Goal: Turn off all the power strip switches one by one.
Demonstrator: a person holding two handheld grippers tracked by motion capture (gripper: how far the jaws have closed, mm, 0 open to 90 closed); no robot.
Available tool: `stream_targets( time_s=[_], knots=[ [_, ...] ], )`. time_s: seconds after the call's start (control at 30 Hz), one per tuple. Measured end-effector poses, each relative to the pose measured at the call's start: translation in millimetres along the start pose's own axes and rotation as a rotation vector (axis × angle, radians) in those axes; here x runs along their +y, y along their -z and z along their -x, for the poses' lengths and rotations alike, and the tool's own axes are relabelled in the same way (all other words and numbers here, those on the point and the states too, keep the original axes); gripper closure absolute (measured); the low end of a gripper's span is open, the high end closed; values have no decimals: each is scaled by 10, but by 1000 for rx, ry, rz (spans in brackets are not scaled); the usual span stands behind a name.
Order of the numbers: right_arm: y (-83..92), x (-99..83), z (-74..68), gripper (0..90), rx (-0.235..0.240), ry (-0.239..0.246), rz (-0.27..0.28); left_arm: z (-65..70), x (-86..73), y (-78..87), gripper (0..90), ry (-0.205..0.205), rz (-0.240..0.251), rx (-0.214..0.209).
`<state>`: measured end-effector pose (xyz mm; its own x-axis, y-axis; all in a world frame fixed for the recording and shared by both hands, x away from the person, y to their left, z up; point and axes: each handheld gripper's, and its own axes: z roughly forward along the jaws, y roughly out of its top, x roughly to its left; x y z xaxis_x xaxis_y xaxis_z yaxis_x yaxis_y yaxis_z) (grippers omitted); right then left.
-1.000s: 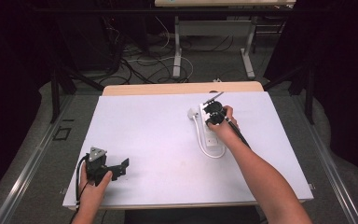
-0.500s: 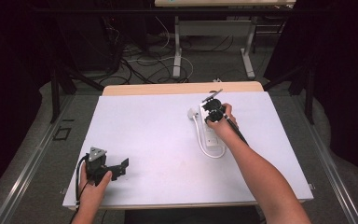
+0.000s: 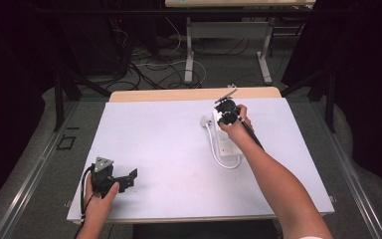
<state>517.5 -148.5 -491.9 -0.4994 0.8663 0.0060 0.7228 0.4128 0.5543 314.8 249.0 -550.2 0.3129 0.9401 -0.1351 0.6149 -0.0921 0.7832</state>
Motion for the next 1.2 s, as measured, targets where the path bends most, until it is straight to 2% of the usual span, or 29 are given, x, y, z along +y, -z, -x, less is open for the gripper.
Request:
stream_targets(
  time_s=[0.1,0.17,0.23,0.4,0.43,0.5,0.6,0.67,0.73,0.77,0.9,1.03,1.2],
  knots=[
    [-6,11,14,900,-1,7,6,-1,-2,-1,3,0,2,-2],
    [-23,24,14,900,2,-8,15,-1,-1,-1,3,1,2,-3],
    [-34,45,29,900,-12,-1,2,-2,-1,3,3,3,2,-5],
    [-80,63,43,900,-8,6,2,2,0,5,3,-2,11,-15],
    [-93,64,36,900,4,-18,10,1,0,6,3,-2,12,-16],
    [-111,79,53,900,-9,-2,5,-5,1,13,2,-6,18,-22],
    [-146,99,53,900,-6,-22,-2,-1,1,20,2,-11,34,-29],
    [-167,100,64,900,-5,-15,11,6,1,26,2,-12,29,-33],
    [-179,107,59,900,-3,-27,-4,9,1,26,2,-12,29,-32],
    [-203,107,66,900,-5,-23,10,9,1,27,3,-11,29,-31],
    [-233,119,64,900,-19,-30,3,2,1,31,2,-6,32,-25],
    [-248,118,84,900,-11,-28,17,2,3,34,2,-2,26,-22],
    [-264,110,115,900,-22,-45,1,-1,2,33,2,3,27,-19]
  ],
)
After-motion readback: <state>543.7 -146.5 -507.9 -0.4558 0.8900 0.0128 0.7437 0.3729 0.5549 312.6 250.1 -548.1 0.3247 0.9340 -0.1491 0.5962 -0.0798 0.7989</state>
